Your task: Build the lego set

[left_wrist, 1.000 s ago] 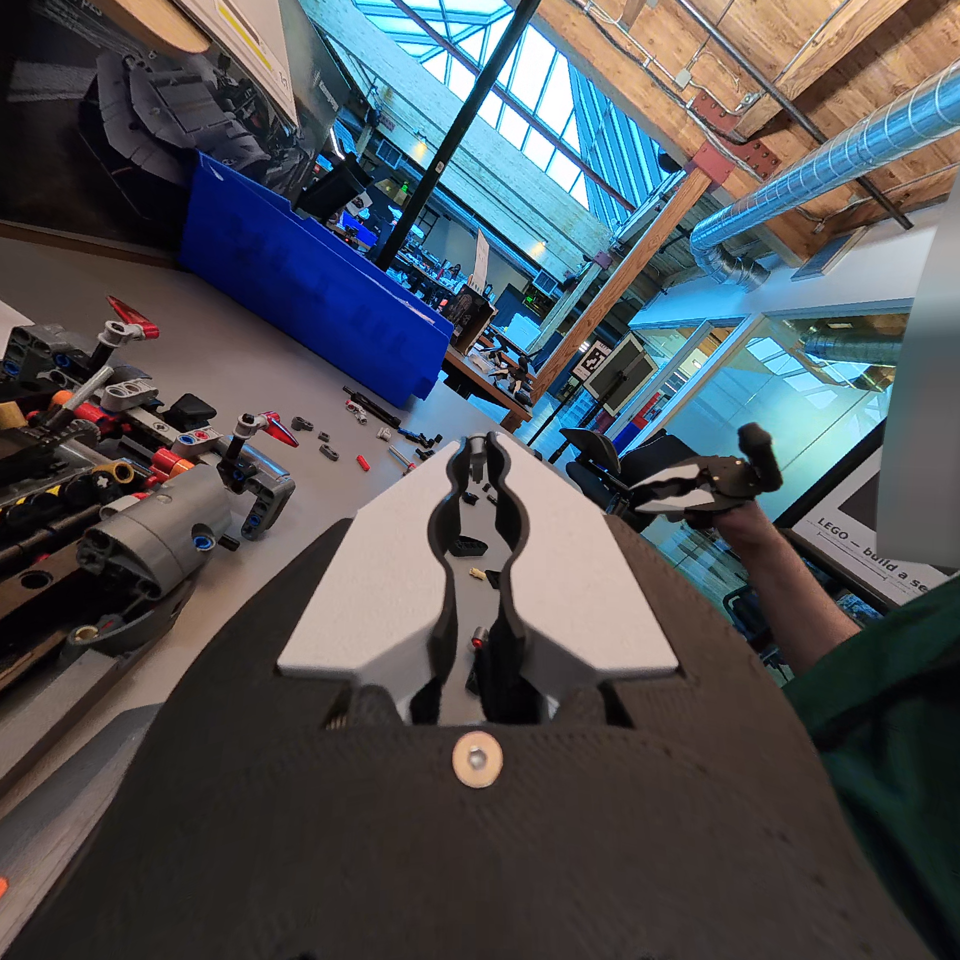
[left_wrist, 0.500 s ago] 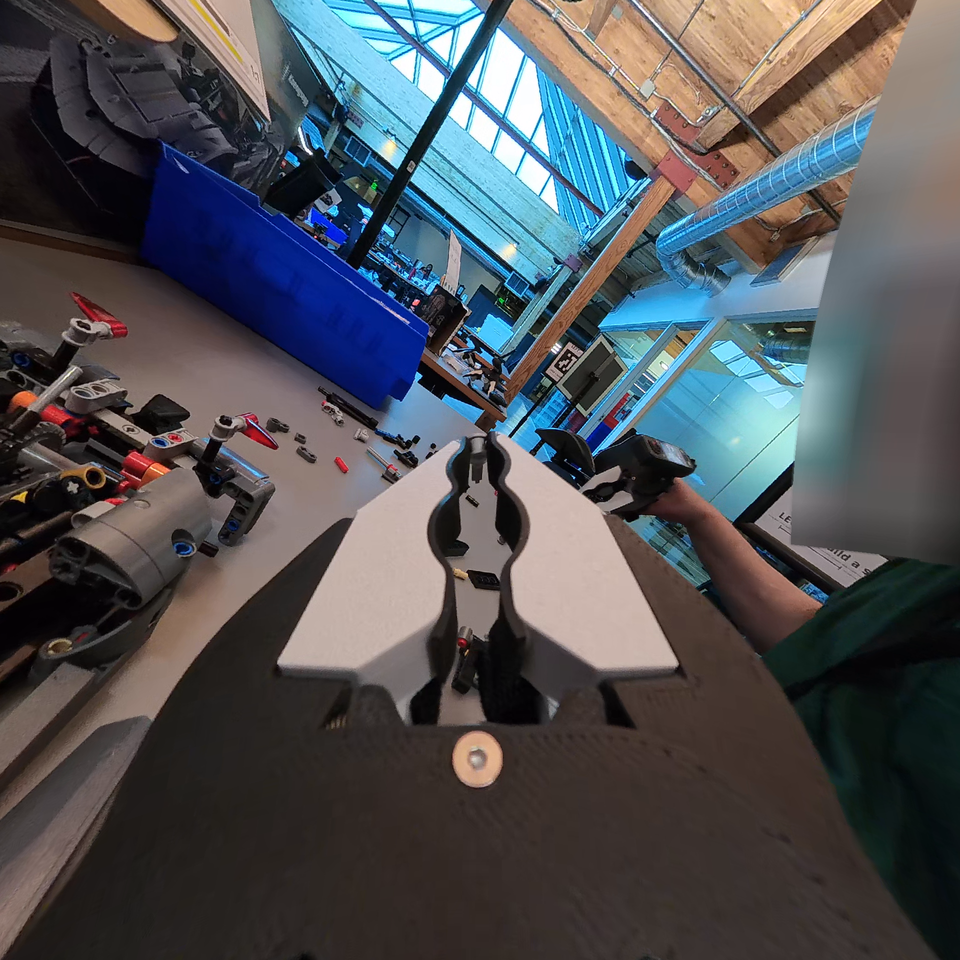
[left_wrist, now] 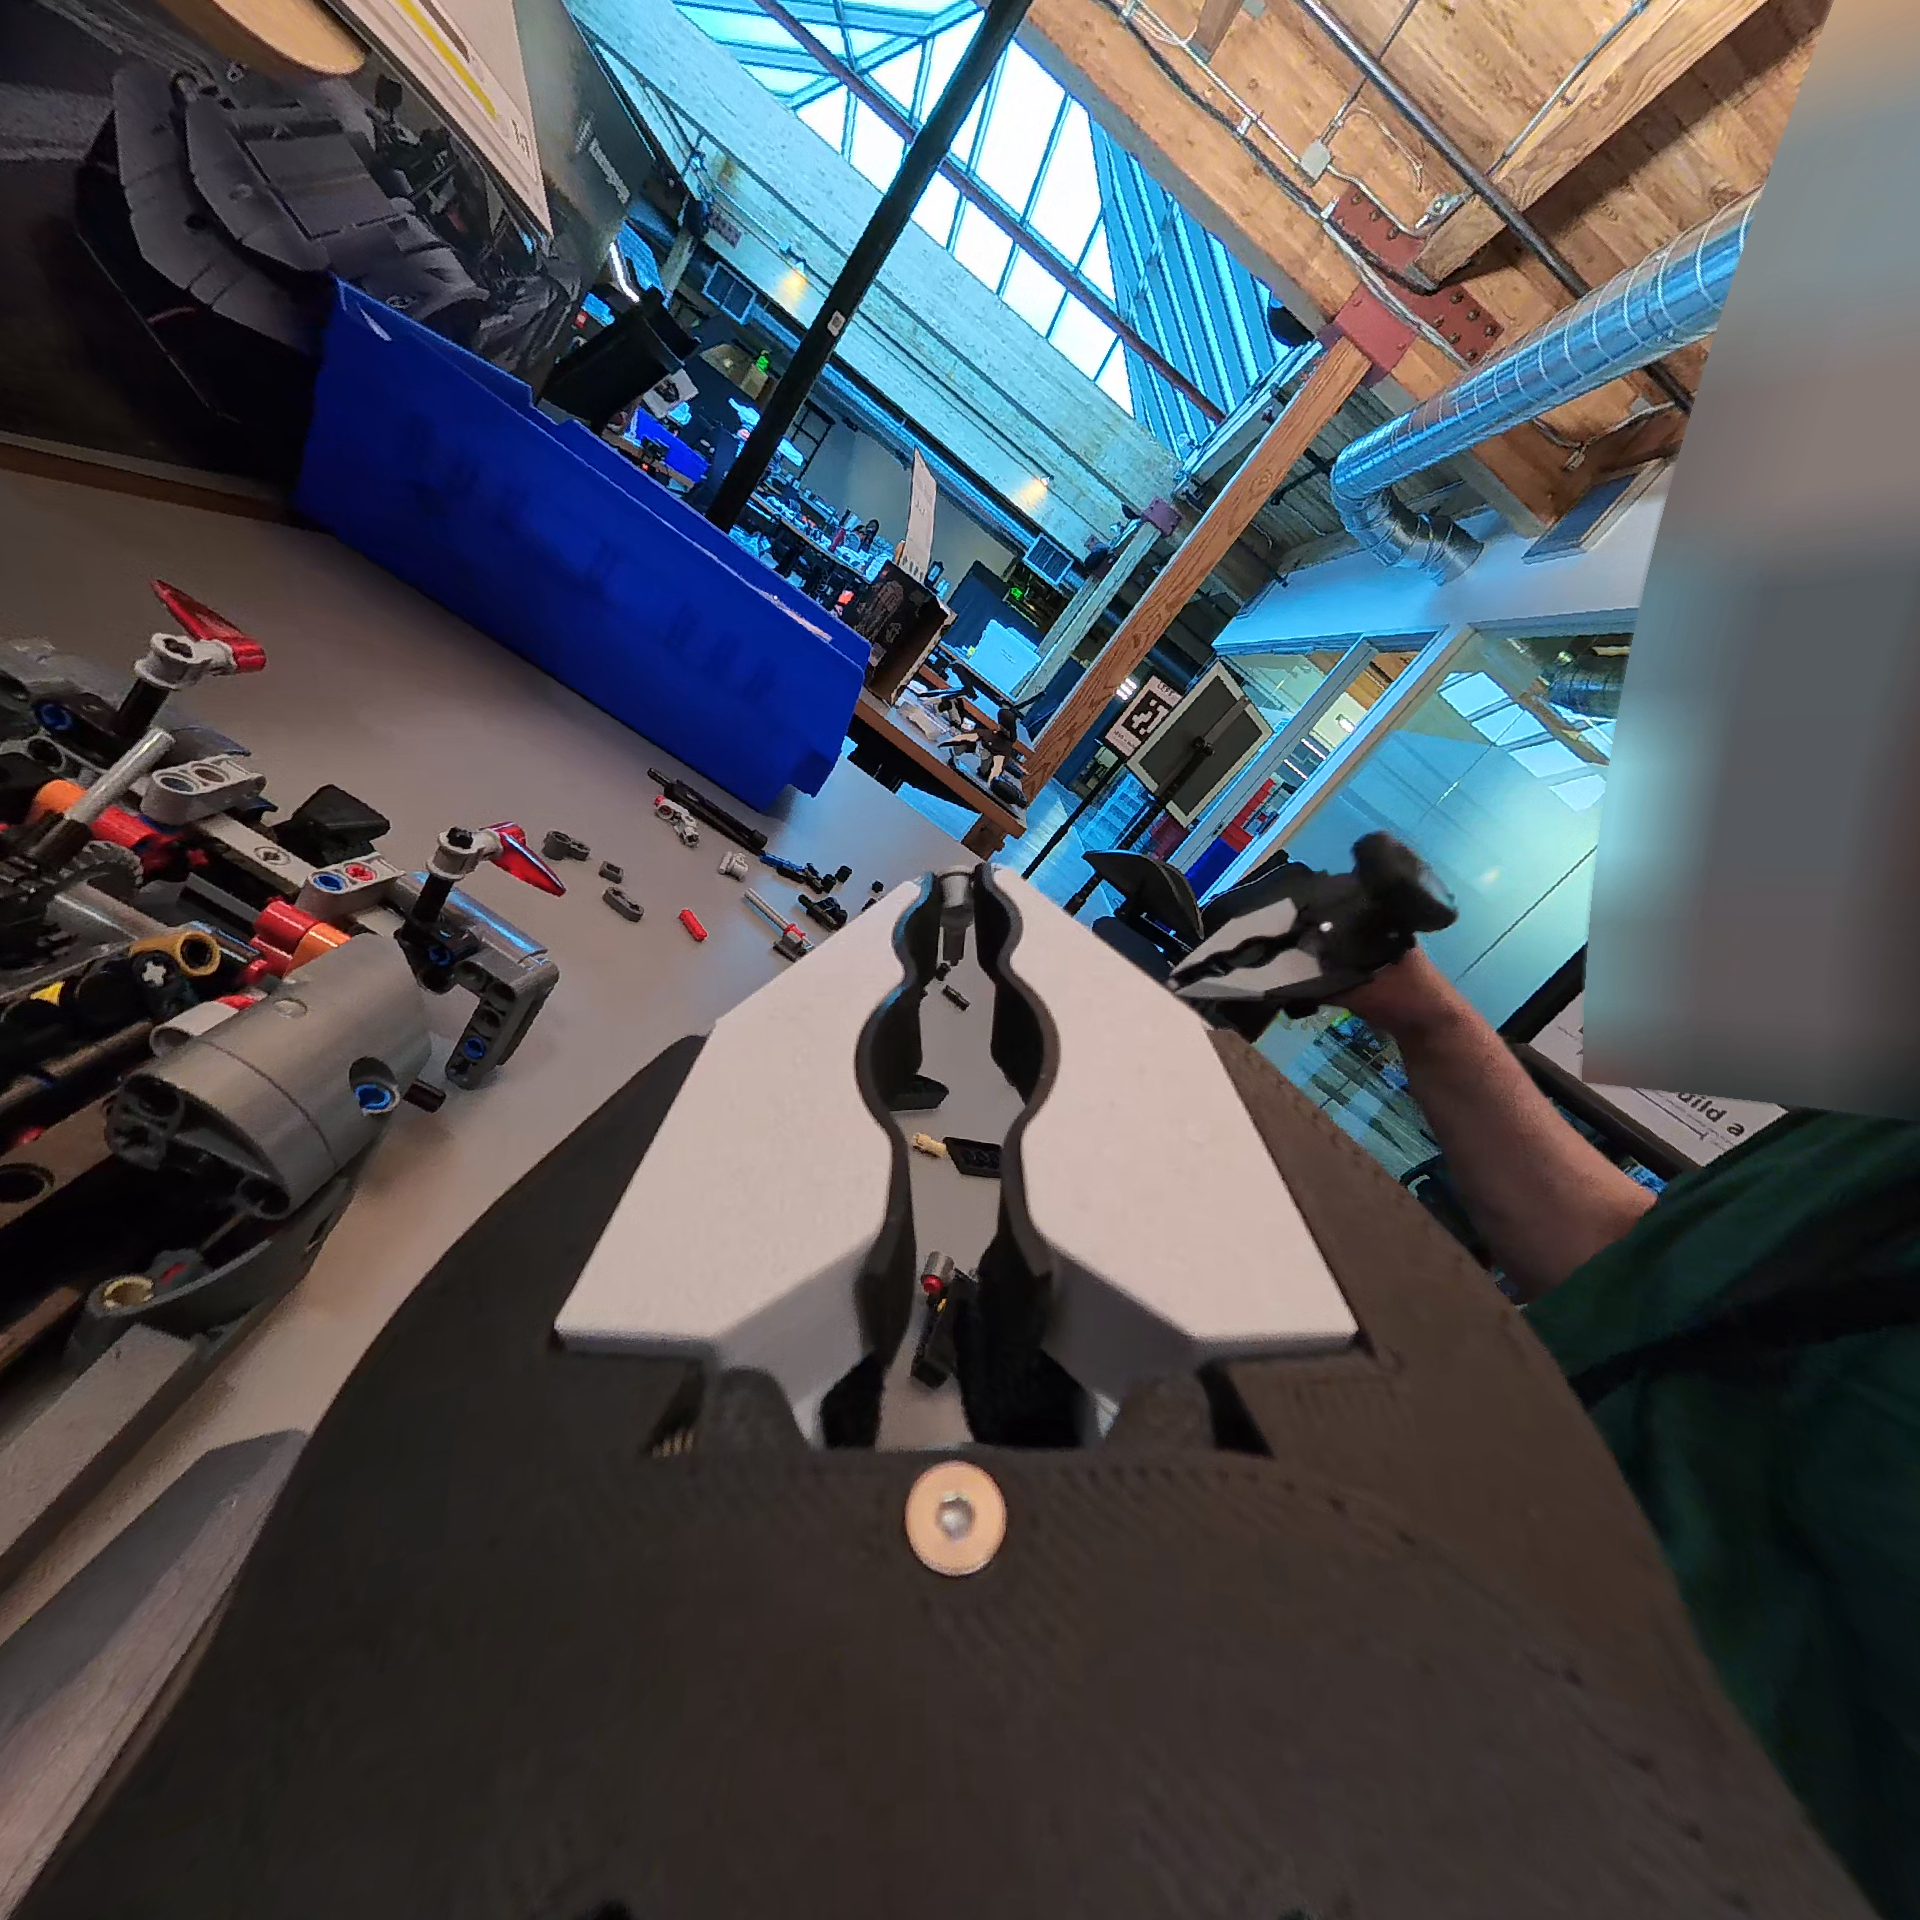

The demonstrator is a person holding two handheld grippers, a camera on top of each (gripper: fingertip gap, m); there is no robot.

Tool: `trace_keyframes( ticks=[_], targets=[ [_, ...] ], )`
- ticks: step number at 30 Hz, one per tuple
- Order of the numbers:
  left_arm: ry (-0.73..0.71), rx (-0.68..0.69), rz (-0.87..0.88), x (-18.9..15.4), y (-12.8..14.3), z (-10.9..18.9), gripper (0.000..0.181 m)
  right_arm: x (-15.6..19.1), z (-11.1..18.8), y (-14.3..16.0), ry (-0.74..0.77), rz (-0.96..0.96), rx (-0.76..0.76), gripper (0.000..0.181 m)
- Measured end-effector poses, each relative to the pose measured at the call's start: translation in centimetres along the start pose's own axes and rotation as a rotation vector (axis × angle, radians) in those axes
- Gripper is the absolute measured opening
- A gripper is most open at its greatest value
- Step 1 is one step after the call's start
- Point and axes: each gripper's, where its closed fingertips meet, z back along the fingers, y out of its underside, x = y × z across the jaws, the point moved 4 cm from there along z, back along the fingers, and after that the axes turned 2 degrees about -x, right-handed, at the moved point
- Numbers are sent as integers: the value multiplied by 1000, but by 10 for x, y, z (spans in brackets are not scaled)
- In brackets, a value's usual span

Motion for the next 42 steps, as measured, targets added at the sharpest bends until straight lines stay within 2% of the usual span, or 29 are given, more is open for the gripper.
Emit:
trace_keyframes(
  ticks=[3, 6, 8, 11, 15, 18, 20, 27, 29, 35, 38, 42],
  targets=[
    [1, 14, -10, -1, 2, -1, 4, 25, 5, -78, -88, 104, -204, 6],
    [3, 15, -13, -1, 2, -2, 4, 49, -12, -143, -167, 229, -282, 6],
    [7, 12, -13, -2, 1, -1, 4, 64, -26, -174, -234, 314, -320, 6],
    [14, 12, -9, -2, 1, -1, 4, 80, -49, -197, -315, 418, -311, 6],
    [19, 19, -5, -2, 2, -2, 4, 86, -64, -203, -383, 430, -285, 7],
    [22, 16, 1, -2, 1, -1, 4, 86, -60, -203, -432, 365, -312, 12],
    [22, 11, 5, -2, 1, -1, 4, 84, -55, -200, -438, 295, -311, 21],
    [20, 14, 8, -1, 1, -2, 4, 85, -57, -173, -373, 75, -248, 18],
    [21, 18, 6, -2, 2, -2, 4, 85, -57, -173, -404, 26, -281, 14],
    [21, 18, 5, -2, 1, -2, 4, 102, -55, -187, -501, 5, -325, 6],
    [21, 22, 4, -2, 2, -3, 4, 95, -64, -184, -456, -10, -287, 7],
    [22, 21, 4, -2, 2, -2, 4, 82, -60, -181, -428, -31, -288, 9]
  ],
)
